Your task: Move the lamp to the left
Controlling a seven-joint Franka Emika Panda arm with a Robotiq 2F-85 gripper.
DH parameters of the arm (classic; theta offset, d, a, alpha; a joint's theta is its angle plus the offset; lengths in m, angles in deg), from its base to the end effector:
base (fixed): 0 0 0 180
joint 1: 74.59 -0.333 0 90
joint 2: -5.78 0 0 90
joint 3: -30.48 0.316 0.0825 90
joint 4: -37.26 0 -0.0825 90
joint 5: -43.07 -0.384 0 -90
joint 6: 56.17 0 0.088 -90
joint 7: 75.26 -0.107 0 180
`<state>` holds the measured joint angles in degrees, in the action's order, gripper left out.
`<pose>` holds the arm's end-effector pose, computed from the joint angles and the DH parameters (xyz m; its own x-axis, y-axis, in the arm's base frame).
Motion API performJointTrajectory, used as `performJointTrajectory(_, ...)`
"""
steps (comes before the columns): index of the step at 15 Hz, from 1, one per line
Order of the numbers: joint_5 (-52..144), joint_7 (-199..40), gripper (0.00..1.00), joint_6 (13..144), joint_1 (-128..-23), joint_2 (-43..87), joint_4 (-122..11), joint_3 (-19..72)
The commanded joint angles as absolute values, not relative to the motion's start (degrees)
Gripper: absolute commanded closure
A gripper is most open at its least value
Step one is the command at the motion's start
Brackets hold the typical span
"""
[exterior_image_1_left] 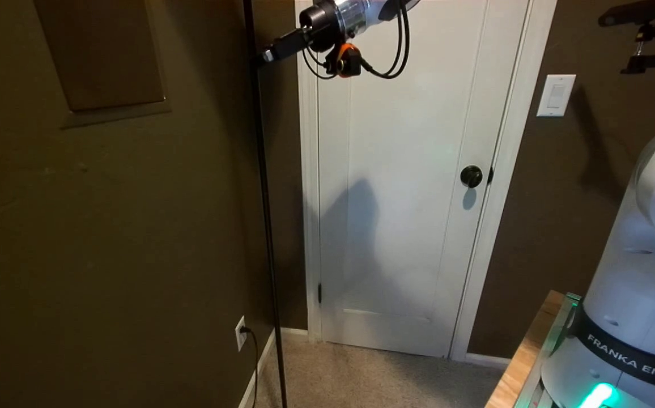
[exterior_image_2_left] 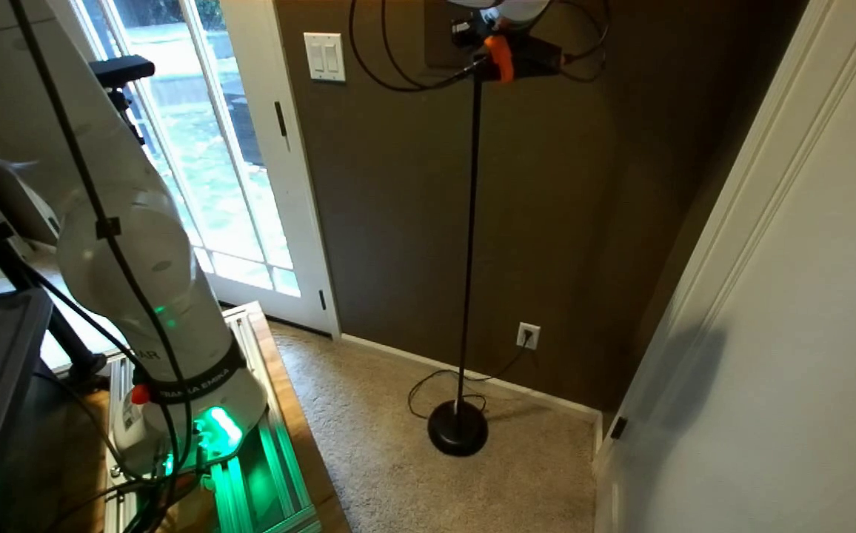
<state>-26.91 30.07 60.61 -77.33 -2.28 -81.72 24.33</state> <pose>0.5392 0.0180 0.5346 0.1141 0.4227 0.8991 0.9258 -0.3734 0.0580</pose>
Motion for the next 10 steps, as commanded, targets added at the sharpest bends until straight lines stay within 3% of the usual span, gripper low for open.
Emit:
performJointTrajectory(1,-28.6,30.8,0.34,57.5,-75.8,-0.9,-79.9,25.4)
performJointTrajectory(3,-28.6,31.0,0.21,56.9,-75.7,-0.8,-79.8,25.6)
performJointTrajectory(4,-28.6,31.1,0.5,56.7,-75.7,-0.7,-79.7,25.6)
performJointTrajectory(5,-28.6,31.5,0.59,56.3,-75.7,-0.6,-79.5,25.6)
performJointTrajectory(6,-28.7,31.8,0.59,56.1,-75.6,-0.5,-79.3,25.6)
performJointTrajectory(10,-28.8,32.2,0.88,56.0,-75.5,-0.2,-79.0,25.6)
